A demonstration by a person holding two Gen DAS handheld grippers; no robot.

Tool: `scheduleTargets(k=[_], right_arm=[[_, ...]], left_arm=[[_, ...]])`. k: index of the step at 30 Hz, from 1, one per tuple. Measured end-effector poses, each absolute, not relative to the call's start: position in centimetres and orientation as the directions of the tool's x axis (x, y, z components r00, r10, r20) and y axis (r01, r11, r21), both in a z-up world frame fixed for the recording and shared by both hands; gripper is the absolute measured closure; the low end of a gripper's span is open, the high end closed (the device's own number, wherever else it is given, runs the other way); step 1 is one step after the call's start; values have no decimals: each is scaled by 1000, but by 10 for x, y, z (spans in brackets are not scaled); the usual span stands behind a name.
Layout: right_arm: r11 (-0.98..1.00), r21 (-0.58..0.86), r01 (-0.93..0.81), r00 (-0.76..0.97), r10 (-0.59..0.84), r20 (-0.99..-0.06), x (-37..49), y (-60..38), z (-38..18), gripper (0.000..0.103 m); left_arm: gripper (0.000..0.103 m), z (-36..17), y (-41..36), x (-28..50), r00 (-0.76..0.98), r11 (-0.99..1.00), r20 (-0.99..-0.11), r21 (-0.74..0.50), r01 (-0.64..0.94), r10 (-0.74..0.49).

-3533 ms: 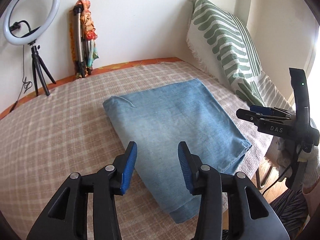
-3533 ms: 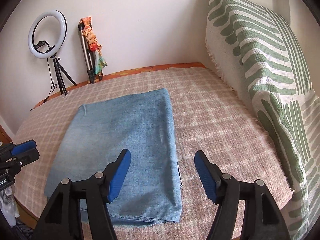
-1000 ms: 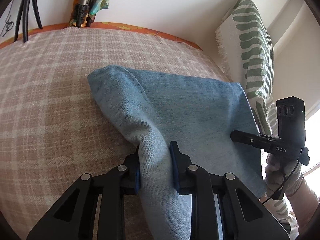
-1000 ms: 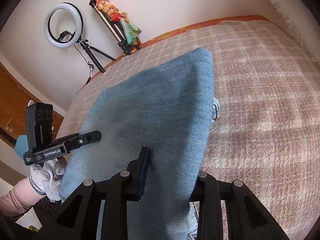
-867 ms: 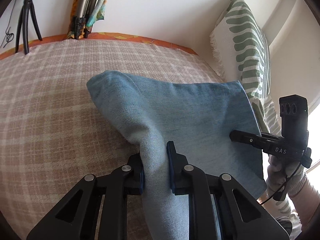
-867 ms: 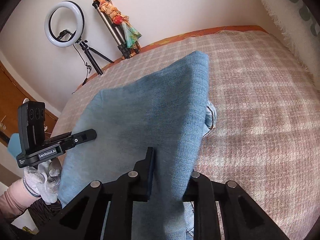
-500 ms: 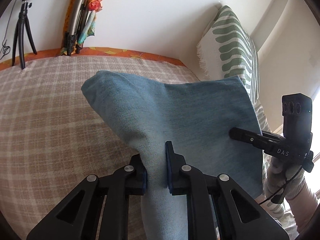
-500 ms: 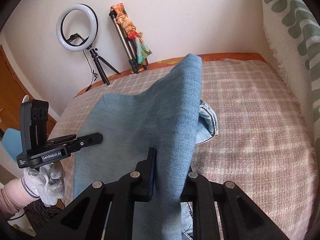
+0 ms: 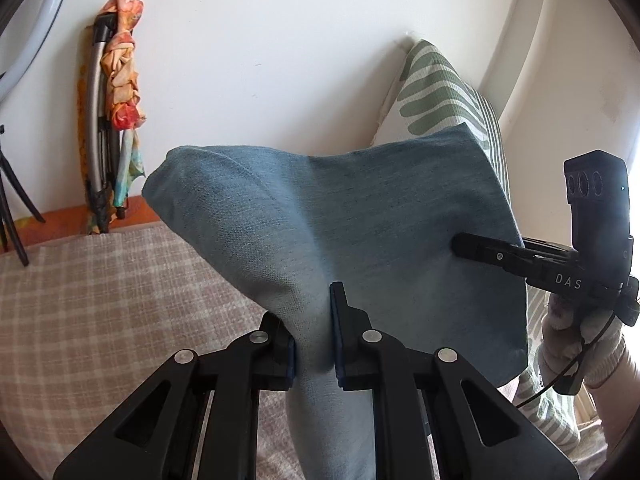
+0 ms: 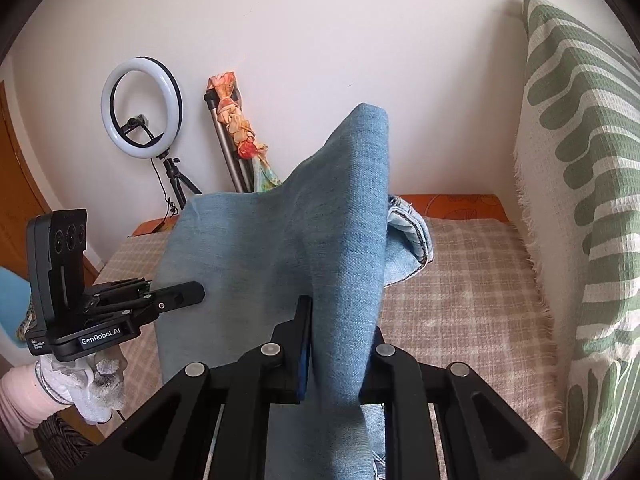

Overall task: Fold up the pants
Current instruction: 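Lift the folded jeans with both grippers and carry them toward the wall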

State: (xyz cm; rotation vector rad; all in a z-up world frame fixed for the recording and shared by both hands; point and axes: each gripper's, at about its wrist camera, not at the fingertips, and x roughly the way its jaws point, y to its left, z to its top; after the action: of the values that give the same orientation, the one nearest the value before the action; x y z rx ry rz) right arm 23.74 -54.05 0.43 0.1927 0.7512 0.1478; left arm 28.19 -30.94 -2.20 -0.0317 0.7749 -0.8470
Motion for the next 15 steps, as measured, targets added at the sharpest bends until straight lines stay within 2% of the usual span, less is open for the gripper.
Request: scheduleTargets(k=[6, 15], right_arm=[[978, 199, -60, 740, 178, -649, 305, -562, 14, 90], [977, 211, -30, 721, 168, -672, 399, -595, -29, 90]], left_arm=[[91, -14, -336, 343, 448, 694, -589, -293, 658, -673], [91, -50, -374, 424, 454, 719, -623, -269, 641, -637]])
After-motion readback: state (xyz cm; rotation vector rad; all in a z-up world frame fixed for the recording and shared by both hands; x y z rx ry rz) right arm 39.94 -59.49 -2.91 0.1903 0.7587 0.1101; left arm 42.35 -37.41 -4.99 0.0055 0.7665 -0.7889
